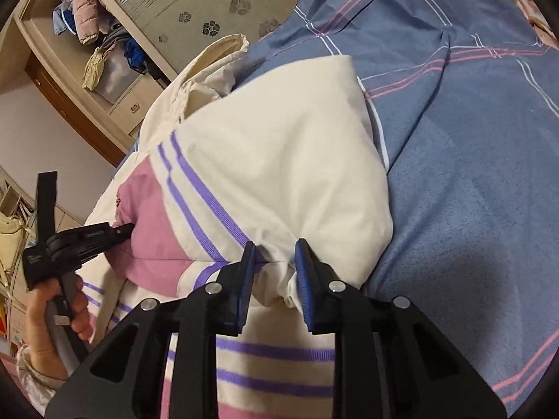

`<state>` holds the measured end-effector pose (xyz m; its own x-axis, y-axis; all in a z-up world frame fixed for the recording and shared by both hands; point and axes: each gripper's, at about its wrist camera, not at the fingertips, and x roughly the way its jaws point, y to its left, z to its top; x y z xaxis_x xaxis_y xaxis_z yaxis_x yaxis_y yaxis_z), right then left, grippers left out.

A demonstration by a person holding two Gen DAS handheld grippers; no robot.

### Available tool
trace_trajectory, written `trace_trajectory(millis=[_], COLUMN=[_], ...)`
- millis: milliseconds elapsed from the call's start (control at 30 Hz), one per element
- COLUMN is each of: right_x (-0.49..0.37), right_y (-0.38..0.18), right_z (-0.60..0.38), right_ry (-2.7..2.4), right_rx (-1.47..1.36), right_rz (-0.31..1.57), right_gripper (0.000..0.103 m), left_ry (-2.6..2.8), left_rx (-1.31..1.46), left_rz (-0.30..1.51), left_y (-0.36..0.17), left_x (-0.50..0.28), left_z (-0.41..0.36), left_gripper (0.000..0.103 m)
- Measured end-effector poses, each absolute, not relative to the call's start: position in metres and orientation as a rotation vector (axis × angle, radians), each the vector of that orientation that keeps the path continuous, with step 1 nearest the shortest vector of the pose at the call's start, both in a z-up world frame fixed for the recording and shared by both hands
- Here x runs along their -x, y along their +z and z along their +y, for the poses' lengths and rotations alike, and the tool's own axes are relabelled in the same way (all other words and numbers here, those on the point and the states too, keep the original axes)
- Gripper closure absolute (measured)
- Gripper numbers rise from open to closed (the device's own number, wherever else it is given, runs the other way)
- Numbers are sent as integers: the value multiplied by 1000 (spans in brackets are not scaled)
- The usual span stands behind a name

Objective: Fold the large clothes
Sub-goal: 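Lower the sleeve onto the jacket front and open the right gripper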

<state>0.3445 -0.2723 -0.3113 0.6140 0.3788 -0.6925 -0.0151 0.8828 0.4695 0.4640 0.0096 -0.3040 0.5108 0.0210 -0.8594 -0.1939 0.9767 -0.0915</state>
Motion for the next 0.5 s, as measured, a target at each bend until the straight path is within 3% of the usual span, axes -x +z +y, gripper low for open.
trace_trajectory(millis=[67, 100, 233, 267, 300, 333, 367, 400, 500], right_x=[-333, -327, -328, -323, -317, -310, -304, -301, -301], right_y=[-295, -289, -300, -297, -293, -286, -282, -280, -285], right_z=[-273, -270, -247, -245, -242, -238, -231, -226, -194], right_ry=[244, 246, 180, 179, 193, 230, 273, 313, 442], right_rx=[-427, -406, -302, -316, -330, -351, -371, -383, -339], right_rz=[830, 811, 911, 894, 877, 854, 834, 819, 824], right_gripper=[76, 71, 67, 66, 59, 43, 33, 25, 25], left_ry=[118, 120, 106, 74, 34, 3, -10, 24, 50], left_rx=[225, 233, 211, 250, 290, 320, 351, 381, 531], left_rz=[1001, 996, 1038, 1024, 998, 968, 927, 866, 773], left_y=[-297, -296, -299, -289, -278, -268, -256, -243, -226], left_x=[-458, -455, -456, -449, -441, -432, -423, -410, -386], left_z=[15, 15, 15, 19, 25, 32, 42, 59, 127], left_gripper=[93, 92, 92, 84, 55, 37, 8, 3, 3])
